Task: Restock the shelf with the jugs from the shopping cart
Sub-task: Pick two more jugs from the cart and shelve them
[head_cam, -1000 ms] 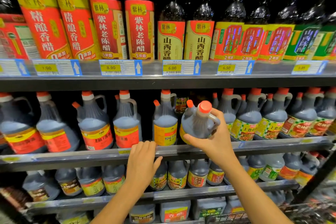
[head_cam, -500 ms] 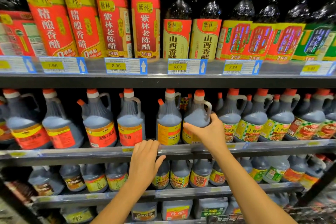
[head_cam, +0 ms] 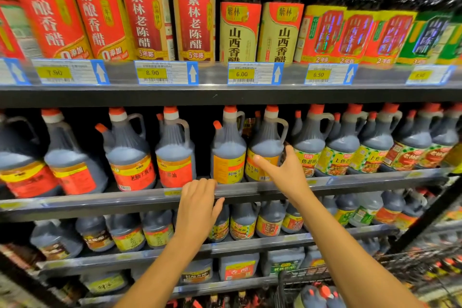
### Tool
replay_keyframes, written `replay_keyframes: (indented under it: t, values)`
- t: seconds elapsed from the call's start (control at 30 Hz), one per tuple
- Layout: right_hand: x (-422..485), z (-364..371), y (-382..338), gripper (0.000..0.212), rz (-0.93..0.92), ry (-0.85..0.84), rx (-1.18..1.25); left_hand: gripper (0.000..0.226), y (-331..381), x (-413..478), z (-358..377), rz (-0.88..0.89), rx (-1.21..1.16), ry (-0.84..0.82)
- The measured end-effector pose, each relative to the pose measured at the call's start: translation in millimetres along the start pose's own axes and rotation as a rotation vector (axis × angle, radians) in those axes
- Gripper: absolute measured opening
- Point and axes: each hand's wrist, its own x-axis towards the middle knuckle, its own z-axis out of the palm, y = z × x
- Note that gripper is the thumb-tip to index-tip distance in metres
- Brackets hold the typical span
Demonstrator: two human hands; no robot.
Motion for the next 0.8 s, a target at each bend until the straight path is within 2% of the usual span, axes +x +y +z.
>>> replay_keyframes:
  t: [0.07, 0.13, 0.2, 0.3, 0.37, 0.47, 0.57, 0.73, 0.8]
  values:
    - [-13.6, -3.4, 2.8, 0.096, -0.02, -0.02, -0.055, 0.034, 0.1, -1.7, -3.8, -0.019, -0.066, -0.002]
    - [-32.2, -8.2, 1.3, 0.075, -0.063, -0.037, -0.171, 0.036, 1.3, -4.5, -8.9, 0.009, -0.108, 0.01]
    - [-50.0, -14.2, 6.4, 0.055, -0.125, -0.016, -0.36, 0.031, 3.4, -8.8, -14.8, 0.097, -0.079, 0.065]
    - [-74.0, -20.1, 25.9, 0.045, -0.191, -0.043, -0.666, 0.024, 14.3, -21.4, -16.3, 0.197, -0.039, 0.099]
    - [-92.2, -27.0, 42.6, 0.044, -0.184, -0.12, -0.793, 0.019, 26.4, -34.6, -8.4, 0.204, -0.05, -0.011]
    - [-120.2, -43.4, 71.1, 0.037, -0.104, -0.228, -0.917, 0.013, 48.4, -61.3, 9.5, 0.175, -0.052, -0.271]
    - [-147.1, -66.5, 106.6, 0.031, -0.004, -0.293, -0.966, 0.022, 73.6, -94.3, 23.8, 0.143, -0.092, -0.468]
    - [-204.1, -129.6, 180.1, 0.035, 0.162, -0.34, -1.045, 0.034, 133.5, -151.8, 48.7, 0.098, -0.071, -0.688]
    - [-231.5, -160.2, 212.6, 0.039, 0.254, -0.348, -1.029, 0.03, 163.4, -178.3, 62.0, 0.086, -0.06, -0.778]
